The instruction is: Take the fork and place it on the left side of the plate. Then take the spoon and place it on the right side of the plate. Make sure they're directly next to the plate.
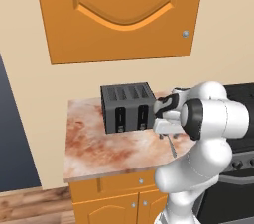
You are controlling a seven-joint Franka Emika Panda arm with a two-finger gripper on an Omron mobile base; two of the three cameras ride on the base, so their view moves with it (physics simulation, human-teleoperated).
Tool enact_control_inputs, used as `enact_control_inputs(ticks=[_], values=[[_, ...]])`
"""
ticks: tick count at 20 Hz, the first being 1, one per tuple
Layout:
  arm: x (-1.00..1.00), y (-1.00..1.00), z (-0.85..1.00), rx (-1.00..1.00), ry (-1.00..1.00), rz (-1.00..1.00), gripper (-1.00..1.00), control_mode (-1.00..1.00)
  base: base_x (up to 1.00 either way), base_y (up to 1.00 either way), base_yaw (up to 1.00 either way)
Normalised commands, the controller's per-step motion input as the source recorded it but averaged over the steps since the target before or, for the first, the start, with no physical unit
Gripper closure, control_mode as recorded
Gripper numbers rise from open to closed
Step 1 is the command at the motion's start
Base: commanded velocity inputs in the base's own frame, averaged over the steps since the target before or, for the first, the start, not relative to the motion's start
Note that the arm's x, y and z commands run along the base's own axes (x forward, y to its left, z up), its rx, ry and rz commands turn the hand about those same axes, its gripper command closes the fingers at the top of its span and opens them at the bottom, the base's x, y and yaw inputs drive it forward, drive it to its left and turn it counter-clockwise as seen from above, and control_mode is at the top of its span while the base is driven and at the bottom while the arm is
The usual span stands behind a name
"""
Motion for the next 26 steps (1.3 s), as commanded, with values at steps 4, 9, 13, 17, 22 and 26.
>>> enact_control_inputs(ticks=[4,9,13,17,22,26], values=[[-0.66,0.30,-0.38,0.00,0.00,0.00,1.00,-1.00,0.00,0.00,0.00],[-0.36,0.34,-0.20,-0.01,0.00,0.00,1.00,-1.00,0.00,0.00,0.00],[0.00,0.04,-0.02,0.00,0.04,0.00,1.00,-1.00,0.00,0.00,0.00],[-0.04,-0.08,0.27,0.00,0.07,0.00,1.00,-1.00,0.00,0.00,0.00],[-0.17,-0.03,0.94,0.00,0.00,0.04,1.00,-1.00,0.00,0.00,0.00],[-0.52,0.00,1.00,0.00,0.00,0.01,1.00,-1.00,0.00,0.00,0.00]])
